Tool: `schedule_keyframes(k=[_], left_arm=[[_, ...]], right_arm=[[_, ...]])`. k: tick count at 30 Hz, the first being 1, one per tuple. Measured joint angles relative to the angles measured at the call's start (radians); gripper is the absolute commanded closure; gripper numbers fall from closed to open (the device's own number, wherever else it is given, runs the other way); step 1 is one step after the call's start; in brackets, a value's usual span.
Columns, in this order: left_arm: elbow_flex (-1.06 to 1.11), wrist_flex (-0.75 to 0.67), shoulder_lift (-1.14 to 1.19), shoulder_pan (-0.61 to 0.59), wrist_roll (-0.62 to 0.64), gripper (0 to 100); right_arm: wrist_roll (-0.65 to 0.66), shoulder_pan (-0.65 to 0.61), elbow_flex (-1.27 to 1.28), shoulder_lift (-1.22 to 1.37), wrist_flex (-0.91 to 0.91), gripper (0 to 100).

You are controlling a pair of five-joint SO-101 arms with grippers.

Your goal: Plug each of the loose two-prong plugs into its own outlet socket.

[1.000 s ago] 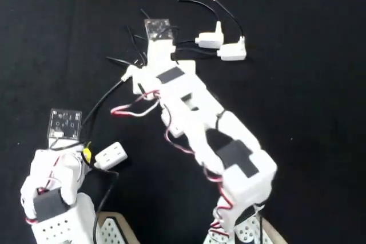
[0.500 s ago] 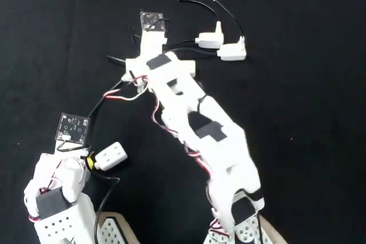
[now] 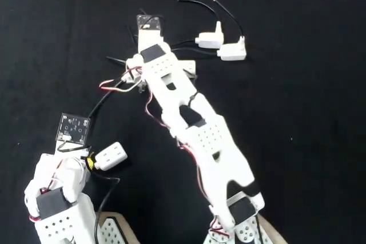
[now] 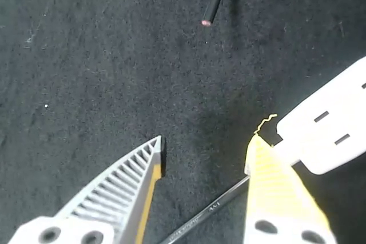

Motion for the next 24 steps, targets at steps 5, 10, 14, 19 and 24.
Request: schedule_keyframes(k=[5,10,14,19,24], left_arm=[[0.005,-0.002,0.000,0.000,0.000,76],[0.025,-0.023,0.005,0.000,-0.003,76],[0.026,-0.023,0.005,0.000,-0.003,76],[0.028,-0.026,0.005,0.048,-0.003,76],[0.028,-0.026,0.005,0.048,-0.003,76]], right_arm=[[0.000,-0.002,-0.157,0.066,0.095,98.7],[0.052,-0.002,-0.315,0.095,0.238,98.7],[0.115,-0.009,-0.465,0.112,0.385,98.7],[0.209,-0.049,-0.654,0.166,0.457,98.7],[0.305,-0.051,-0.649,0.167,0.457,98.8]])
